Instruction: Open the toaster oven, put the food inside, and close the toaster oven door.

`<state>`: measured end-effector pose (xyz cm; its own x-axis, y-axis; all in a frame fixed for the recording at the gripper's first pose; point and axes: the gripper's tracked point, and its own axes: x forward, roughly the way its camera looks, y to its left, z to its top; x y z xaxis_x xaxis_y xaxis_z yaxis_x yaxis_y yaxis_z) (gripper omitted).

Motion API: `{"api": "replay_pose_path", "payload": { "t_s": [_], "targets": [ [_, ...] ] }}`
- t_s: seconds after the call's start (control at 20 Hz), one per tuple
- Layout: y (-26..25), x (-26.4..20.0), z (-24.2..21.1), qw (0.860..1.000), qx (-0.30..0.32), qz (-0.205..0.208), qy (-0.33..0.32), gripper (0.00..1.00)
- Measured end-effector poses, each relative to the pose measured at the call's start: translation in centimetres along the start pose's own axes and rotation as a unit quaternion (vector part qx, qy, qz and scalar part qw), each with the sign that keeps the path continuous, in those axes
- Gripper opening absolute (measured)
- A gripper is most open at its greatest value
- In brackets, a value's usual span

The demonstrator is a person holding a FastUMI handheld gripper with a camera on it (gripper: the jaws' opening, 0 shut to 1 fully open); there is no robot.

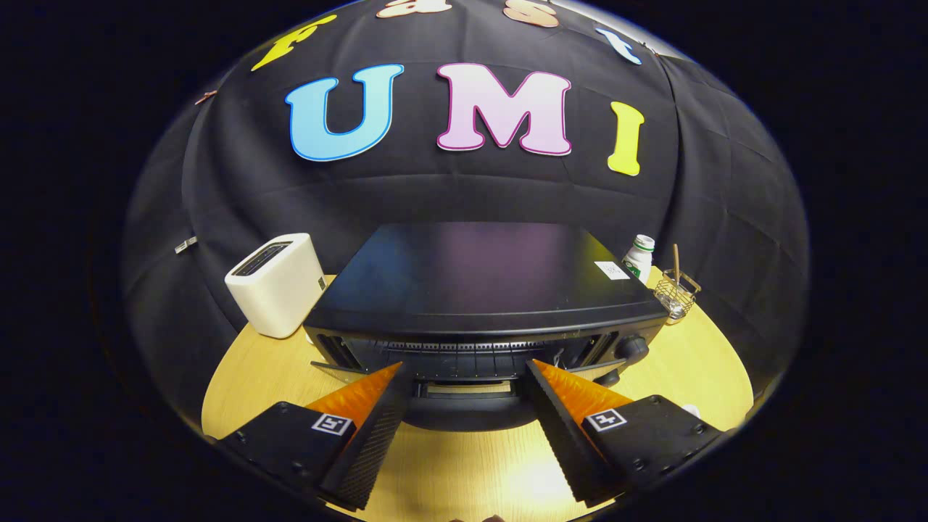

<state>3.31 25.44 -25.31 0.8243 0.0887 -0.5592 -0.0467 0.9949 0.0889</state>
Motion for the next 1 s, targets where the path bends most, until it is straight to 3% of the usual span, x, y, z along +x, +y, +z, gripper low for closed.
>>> {"api": "replay_pose_path", "payload": {
  "t_s": [0.6, 1.0],
  "targets": [
    [0.1, -3.8, -8.1, 0.999, -0.001, 0.000, 0.047, 1.00],
    [0.2, -3.4, -15.5, 0.991, -0.026, 0.012, 0.130, 1.00]
  ]
}}
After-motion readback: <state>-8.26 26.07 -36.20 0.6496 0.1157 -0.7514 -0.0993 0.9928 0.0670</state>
